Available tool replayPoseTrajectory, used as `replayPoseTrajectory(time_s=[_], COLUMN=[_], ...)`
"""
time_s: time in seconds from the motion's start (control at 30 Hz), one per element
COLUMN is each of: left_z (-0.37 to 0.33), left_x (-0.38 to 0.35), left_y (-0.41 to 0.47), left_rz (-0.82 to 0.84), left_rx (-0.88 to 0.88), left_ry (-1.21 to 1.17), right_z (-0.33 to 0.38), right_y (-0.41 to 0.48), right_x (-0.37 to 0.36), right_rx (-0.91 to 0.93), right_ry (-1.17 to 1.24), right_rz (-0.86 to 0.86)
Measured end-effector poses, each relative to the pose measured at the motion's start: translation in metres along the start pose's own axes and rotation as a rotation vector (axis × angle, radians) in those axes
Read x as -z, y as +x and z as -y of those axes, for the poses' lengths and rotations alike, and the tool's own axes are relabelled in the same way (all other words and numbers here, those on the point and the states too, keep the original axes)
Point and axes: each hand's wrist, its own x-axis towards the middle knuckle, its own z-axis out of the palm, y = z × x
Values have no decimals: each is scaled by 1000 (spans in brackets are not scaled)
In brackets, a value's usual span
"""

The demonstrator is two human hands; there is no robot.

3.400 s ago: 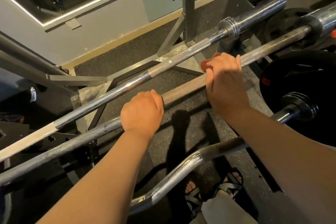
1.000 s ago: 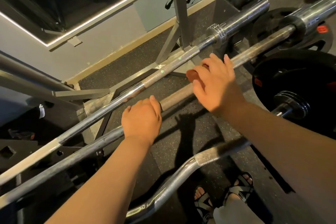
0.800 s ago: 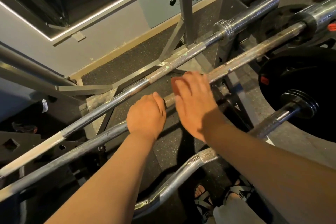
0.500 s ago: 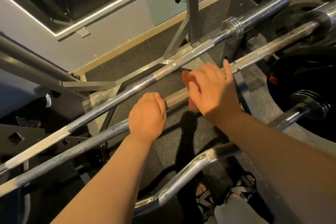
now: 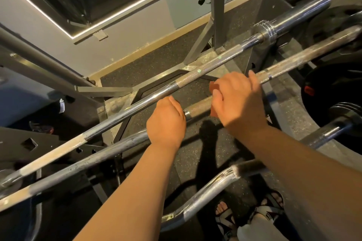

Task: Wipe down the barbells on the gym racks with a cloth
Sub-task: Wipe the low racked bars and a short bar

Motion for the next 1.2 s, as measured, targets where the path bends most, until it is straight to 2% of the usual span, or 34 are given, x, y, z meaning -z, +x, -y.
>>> replayPoseTrajectory(time_s=[0.1, 0.17, 0.27, 0.3, 0.4, 0.5, 0.53, 0.63, 0.77, 0.8, 0.87, 0.97, 1.0, 1.1, 1.2], left_z=[-3, -5, -8, -8, -9, -10, -10, -11, -11, -11, -11, -12, -12, -12, -12], left_x=[-3, -2, 2, 3, 6, 5, 4, 5, 9, 10, 9, 8, 7, 5, 4], left_y=[-1, -2, -3, -4, -6, -6, -6, -6, -8, -8, -8, -8, -8, -8, -9], left_rz=[-5, 4, 25, 41, 78, 58, 55, 74, 90, 93, 89, 55, 48, 44, 46], left_rx=[4, 10, -24, -39, -72, -63, -60, -57, -82, -95, -122, -132, -131, -123, -126], left_ry=[85, 122, 147, 154, 174, 191, 193, 189, 199, 194, 189, 206, 210, 219, 231], right_z=[33, 40, 15, 3, -21, 10, 24, 42, 2, -12, -35, -14, 0, 34, 22], right_y=[-14, -22, -12, -8, -6, -17, -20, -24, -9, -6, -7, -14, -15, -25, -26], right_x=[-16, -24, -15, -9, 1, -10, -16, -29, -16, -13, -7, -14, -20, -37, -41], right_rx=[50, 180, 367, 376, 180, -27, -22, 149, 377, 370, 230, 5, -19, 121, 322], right_ry=[-77, -43, -158, -162, 53, 0, -40, -14, -139, -73, 72, 129, 90, -75, -62], right_rz=[186, 196, 194, 177, -24, -13, 33, 127, 122, 68, -41, -124, -125, 47, 47])
